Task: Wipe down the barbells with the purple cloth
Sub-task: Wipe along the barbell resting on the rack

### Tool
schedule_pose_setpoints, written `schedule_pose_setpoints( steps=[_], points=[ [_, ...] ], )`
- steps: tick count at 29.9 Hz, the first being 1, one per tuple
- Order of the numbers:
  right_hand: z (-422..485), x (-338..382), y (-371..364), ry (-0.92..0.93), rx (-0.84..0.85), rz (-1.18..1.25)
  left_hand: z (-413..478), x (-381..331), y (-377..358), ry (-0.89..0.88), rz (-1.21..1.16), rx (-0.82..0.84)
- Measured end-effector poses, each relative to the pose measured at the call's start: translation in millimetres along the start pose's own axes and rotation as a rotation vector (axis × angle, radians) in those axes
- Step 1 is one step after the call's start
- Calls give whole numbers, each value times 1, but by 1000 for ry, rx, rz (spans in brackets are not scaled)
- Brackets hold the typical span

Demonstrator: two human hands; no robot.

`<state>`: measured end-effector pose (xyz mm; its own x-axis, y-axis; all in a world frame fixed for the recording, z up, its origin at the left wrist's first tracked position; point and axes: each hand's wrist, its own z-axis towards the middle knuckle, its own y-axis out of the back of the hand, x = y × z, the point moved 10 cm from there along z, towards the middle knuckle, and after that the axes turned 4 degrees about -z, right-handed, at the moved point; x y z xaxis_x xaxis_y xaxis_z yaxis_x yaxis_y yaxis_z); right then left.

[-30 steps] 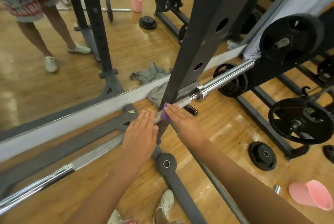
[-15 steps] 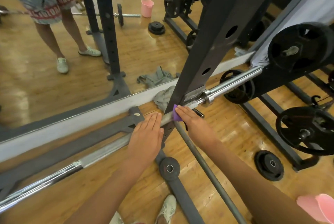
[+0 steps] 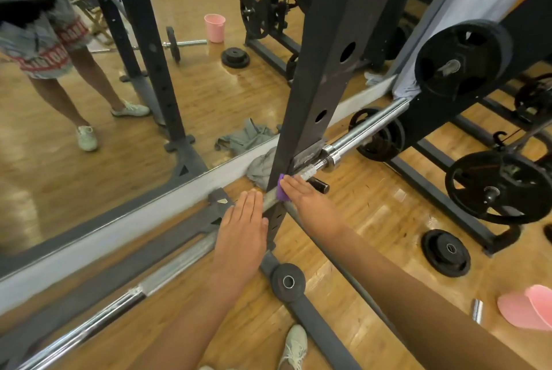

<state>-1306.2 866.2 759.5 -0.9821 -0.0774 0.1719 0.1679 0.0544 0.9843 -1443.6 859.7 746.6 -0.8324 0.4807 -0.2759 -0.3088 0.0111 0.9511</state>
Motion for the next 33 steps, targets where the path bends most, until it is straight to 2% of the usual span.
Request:
schedule_pose_setpoints(
  steps=[4, 10, 14, 16, 19, 22, 25, 27, 29, 33],
  points=[
    [-3, 10, 1, 52, -7, -17, 0, -2, 5, -26, 9, -13],
    [0, -5, 15, -72, -65, -24, -1, -1, 0, -53, -3, 16],
    [-7, 17, -12, -4, -27, -2, -1, 0, -2, -55, 6, 15],
    [-7, 12, -6, 18, -56, -23, -3, -1, -4, -57, 13, 33],
    [-3, -12, 3, -49, -81, -49, -3, 0, -1, -44, 11, 27],
    [-1, -15, -1, -102, -115, 21, -4, 1, -4, -19, 1, 36],
    [-6, -2, -19, -70, -100, 150, -1, 1, -6, 1, 19, 92],
    [-10, 0, -20, -66, -169, 208, -1, -1, -8, -18, 42, 136],
    [-11, -10, -22, -128, -231, 248, -3, -2, -9, -42, 55, 174],
    [-12, -25, -23, -316, -376, 421, -6, -7, -7, -138, 196, 148]
  ],
)
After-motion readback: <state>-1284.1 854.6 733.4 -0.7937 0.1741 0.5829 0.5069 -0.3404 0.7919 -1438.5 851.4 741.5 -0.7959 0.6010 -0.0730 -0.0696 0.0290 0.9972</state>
